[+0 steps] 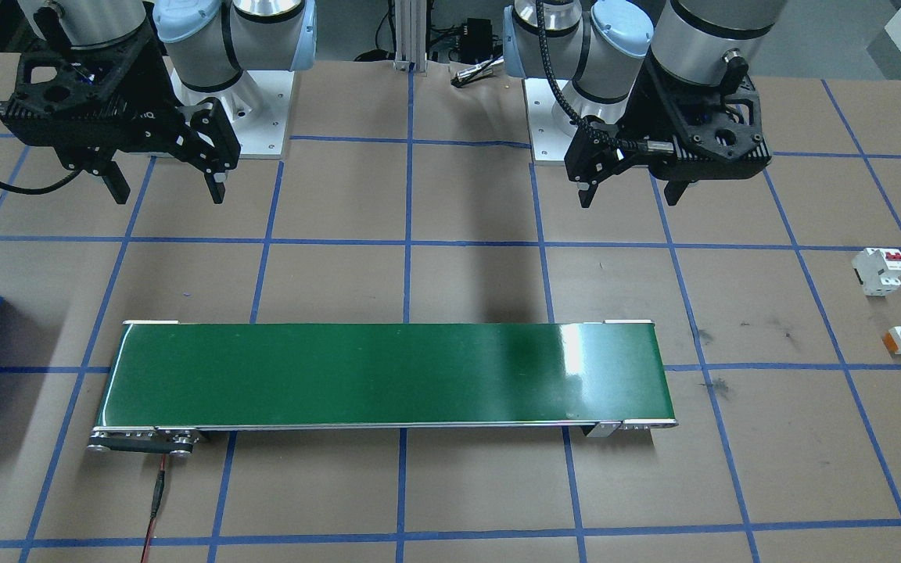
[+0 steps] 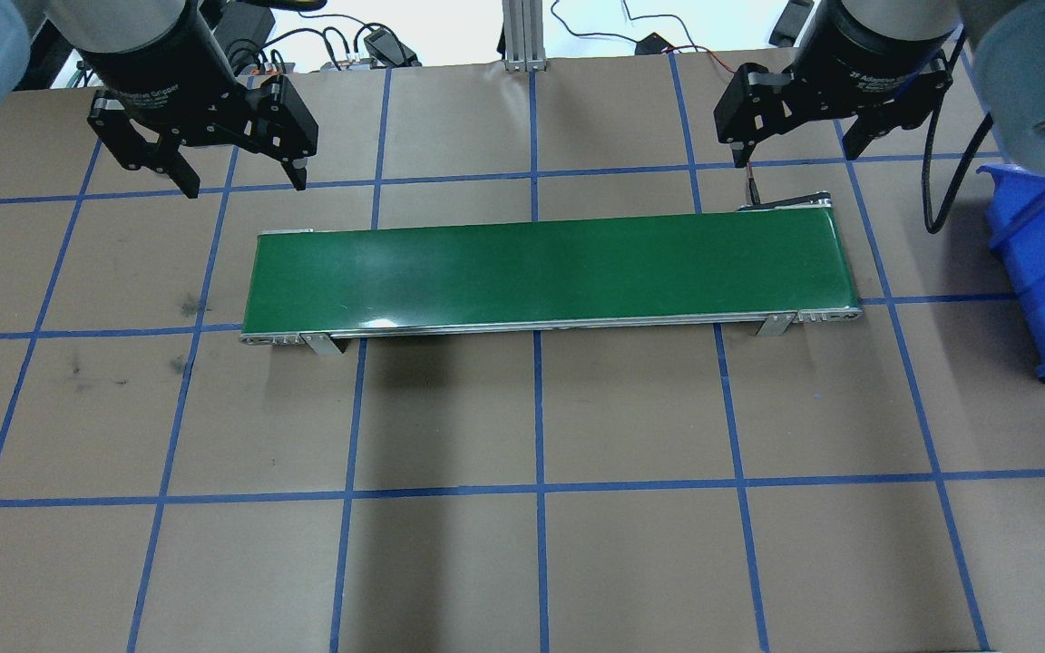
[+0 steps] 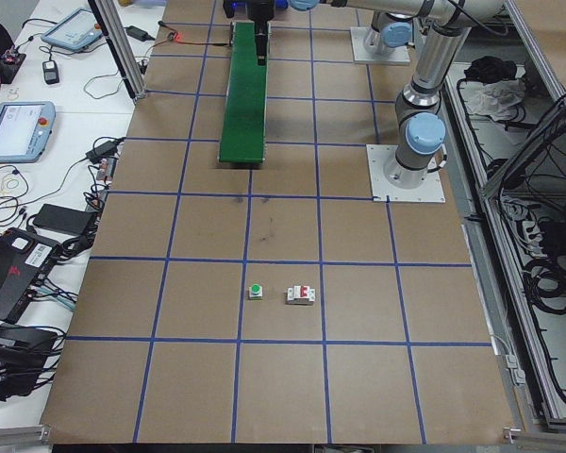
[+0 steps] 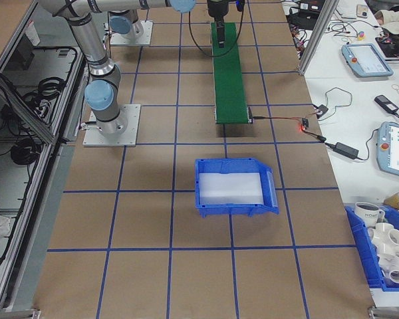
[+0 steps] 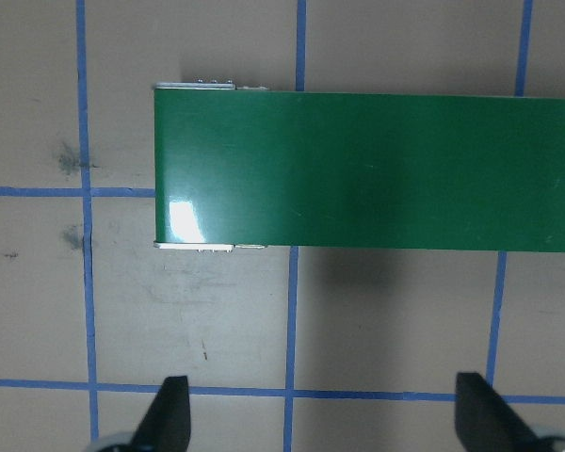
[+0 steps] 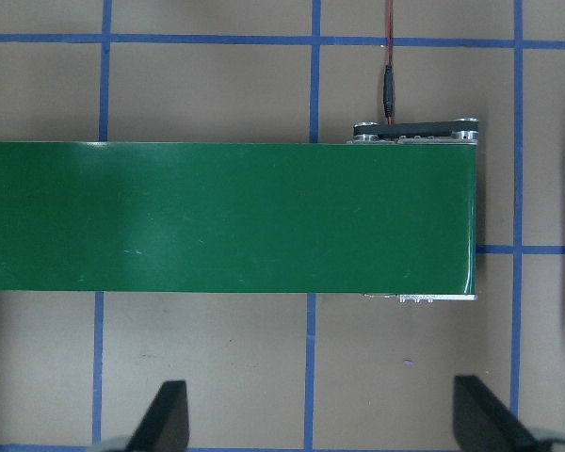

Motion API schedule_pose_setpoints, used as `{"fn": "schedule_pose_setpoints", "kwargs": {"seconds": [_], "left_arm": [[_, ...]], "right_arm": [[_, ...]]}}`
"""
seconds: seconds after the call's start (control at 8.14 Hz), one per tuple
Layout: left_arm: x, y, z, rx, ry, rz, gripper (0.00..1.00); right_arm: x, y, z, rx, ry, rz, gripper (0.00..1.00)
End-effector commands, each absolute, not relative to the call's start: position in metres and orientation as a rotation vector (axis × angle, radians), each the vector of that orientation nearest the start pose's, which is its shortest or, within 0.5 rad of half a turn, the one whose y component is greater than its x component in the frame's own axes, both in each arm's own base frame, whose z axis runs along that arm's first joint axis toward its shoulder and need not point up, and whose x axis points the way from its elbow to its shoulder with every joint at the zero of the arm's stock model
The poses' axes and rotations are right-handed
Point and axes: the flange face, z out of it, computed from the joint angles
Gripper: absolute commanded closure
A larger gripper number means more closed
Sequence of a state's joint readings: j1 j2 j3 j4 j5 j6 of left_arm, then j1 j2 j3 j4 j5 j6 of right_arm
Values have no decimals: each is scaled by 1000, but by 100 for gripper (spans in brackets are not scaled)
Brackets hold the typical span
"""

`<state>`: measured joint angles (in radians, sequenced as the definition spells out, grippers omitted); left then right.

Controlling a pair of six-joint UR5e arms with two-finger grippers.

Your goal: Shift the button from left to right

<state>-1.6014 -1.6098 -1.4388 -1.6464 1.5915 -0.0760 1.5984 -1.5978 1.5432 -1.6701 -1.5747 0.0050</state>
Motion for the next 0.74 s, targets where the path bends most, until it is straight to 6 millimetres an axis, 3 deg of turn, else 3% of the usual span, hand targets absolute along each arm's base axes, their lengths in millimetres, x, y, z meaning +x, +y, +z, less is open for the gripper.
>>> {"fn": "schedule_pose_setpoints", "kwargs": {"seconds": [0.0,0.12,0.25,0.37,0.61], "left_arm": [[-144,-506,527,-65,3128,-32,0],[-138,-507,530,-60,3129,-41,0],[-114,-513,530,-120,3124,-41,0],[-68,-521,531,-170,3121,-41,0],[47,-523,529,-173,3116,-23,0]], "right_arm": [[146,-490,525,-35,3141,-239,0],[146,-491,525,-35,3138,-246,0],[146,-491,526,-35,3136,-251,0],[147,-490,526,-33,3130,-250,0],[147,-494,520,-20,3125,-233,0]]}}
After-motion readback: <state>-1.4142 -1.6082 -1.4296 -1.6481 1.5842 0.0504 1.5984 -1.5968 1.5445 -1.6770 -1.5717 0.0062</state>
